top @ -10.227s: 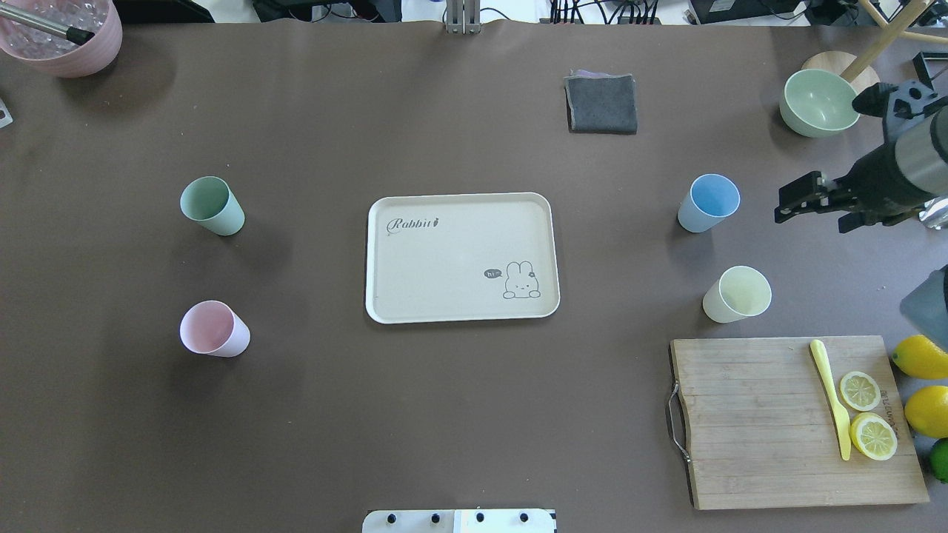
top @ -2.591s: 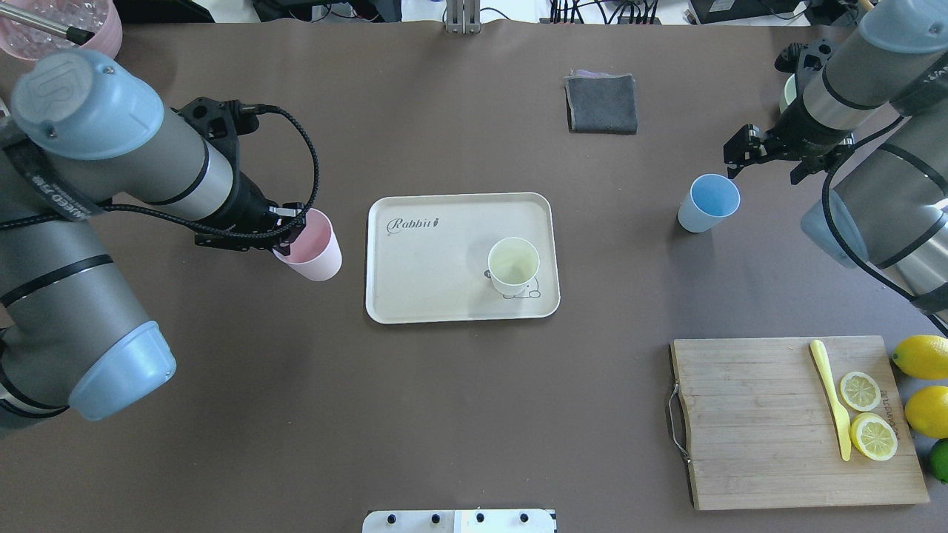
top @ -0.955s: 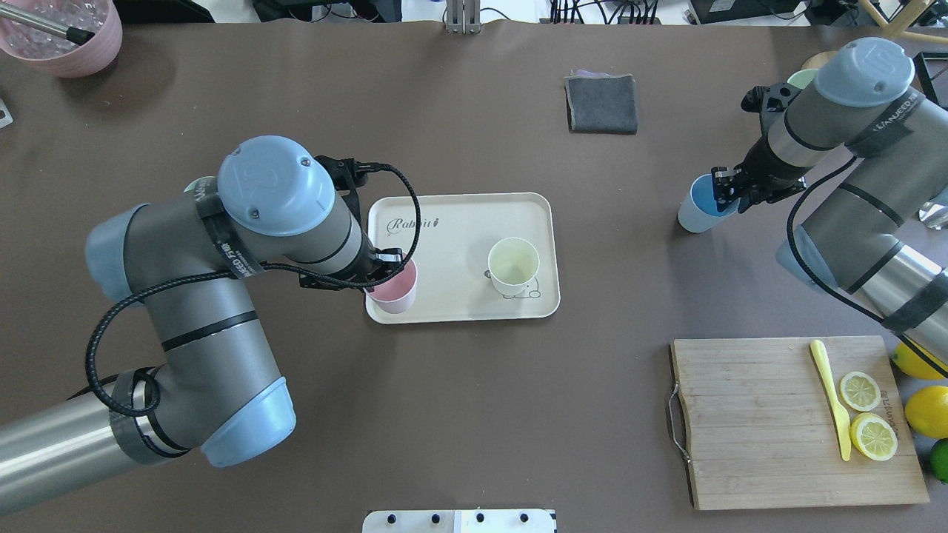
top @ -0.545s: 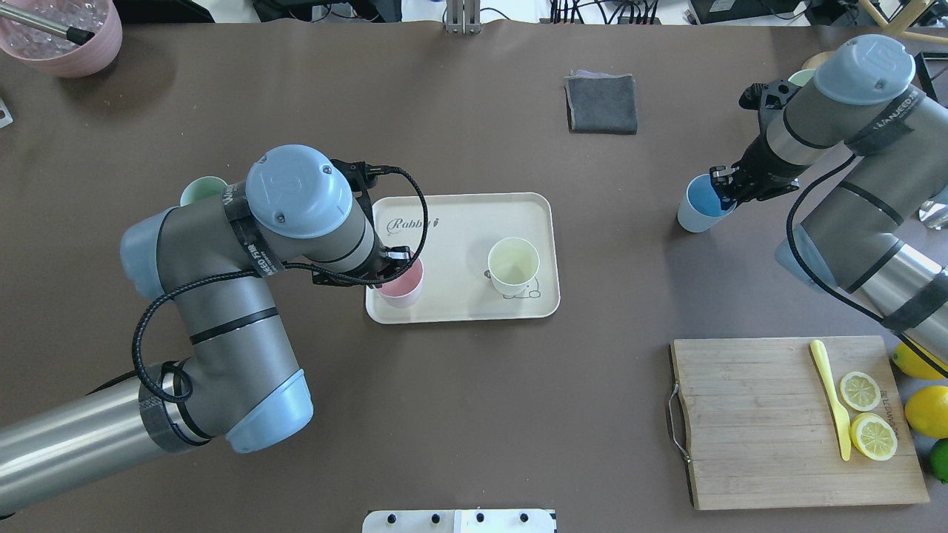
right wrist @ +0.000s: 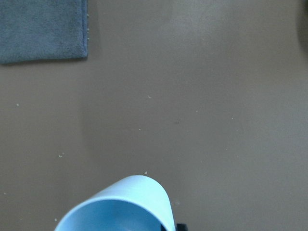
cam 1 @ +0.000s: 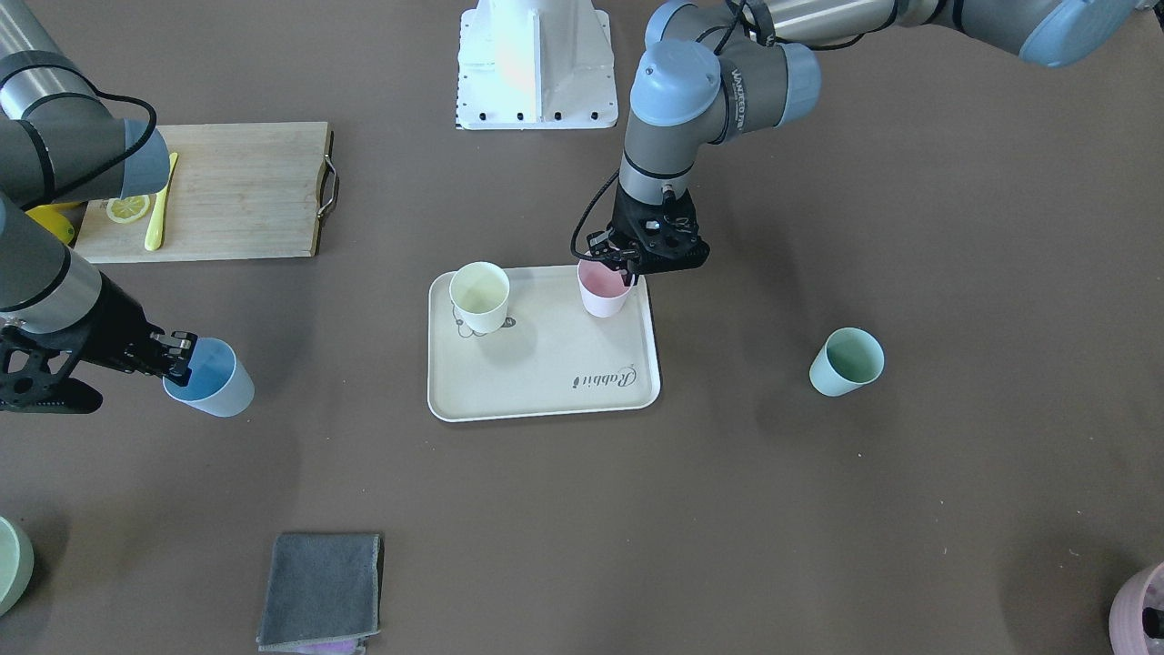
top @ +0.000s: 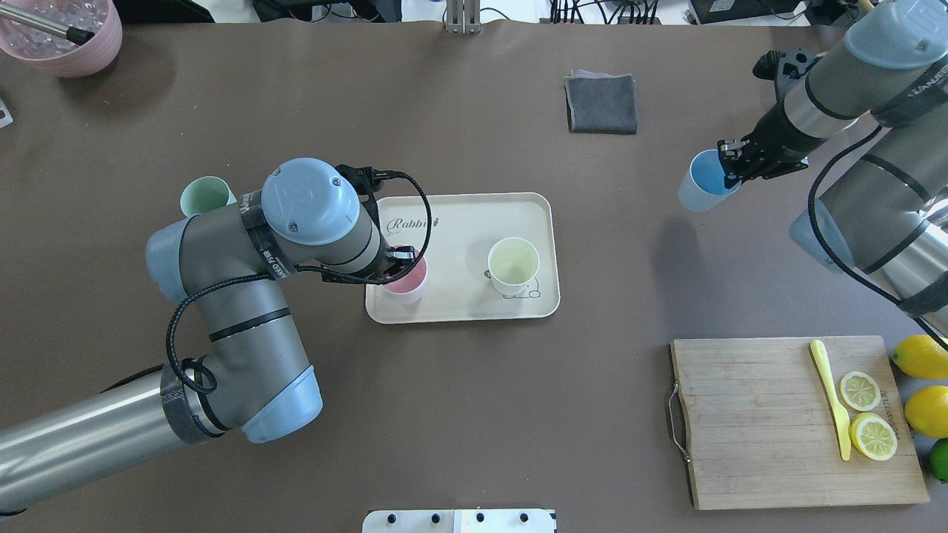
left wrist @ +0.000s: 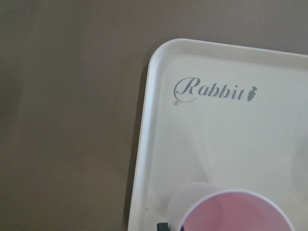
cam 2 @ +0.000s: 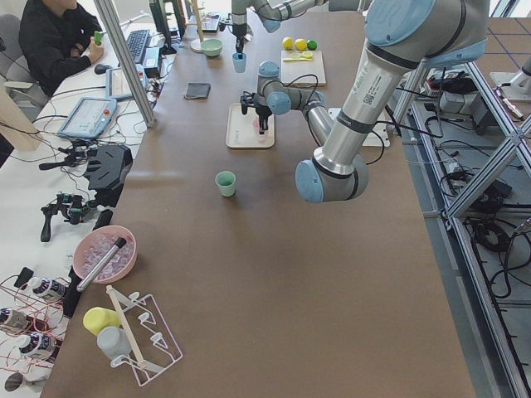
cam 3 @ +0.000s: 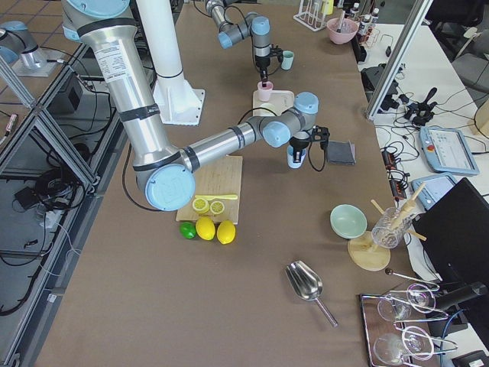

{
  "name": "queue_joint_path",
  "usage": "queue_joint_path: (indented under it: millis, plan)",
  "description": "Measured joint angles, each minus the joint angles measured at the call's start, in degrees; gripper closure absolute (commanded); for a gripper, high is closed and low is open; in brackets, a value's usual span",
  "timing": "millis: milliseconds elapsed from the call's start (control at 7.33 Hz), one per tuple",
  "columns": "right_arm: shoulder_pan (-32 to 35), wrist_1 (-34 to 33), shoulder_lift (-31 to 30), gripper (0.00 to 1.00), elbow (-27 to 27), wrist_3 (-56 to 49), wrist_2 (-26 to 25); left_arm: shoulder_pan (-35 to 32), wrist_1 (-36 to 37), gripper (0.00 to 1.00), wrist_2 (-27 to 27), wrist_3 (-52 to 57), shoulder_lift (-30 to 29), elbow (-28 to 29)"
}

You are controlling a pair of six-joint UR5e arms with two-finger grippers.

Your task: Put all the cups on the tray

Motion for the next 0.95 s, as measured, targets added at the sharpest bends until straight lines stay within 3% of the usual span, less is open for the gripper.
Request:
queue_joint_path:
  millis: [409, 955]
  plan:
    - [0.19, -8.69, 1.99, 1.0, 7.3, 1.51, 1.01, -0.02, -0.81, 0.02, 0.04, 0.13, 0.17, -0.72]
    - [-8.08, -9.88, 8.65, 1.0, 6.74, 12.98, -2.06, -5.63, 6.54, 0.02, -4.09, 6.57, 1.63, -9.11]
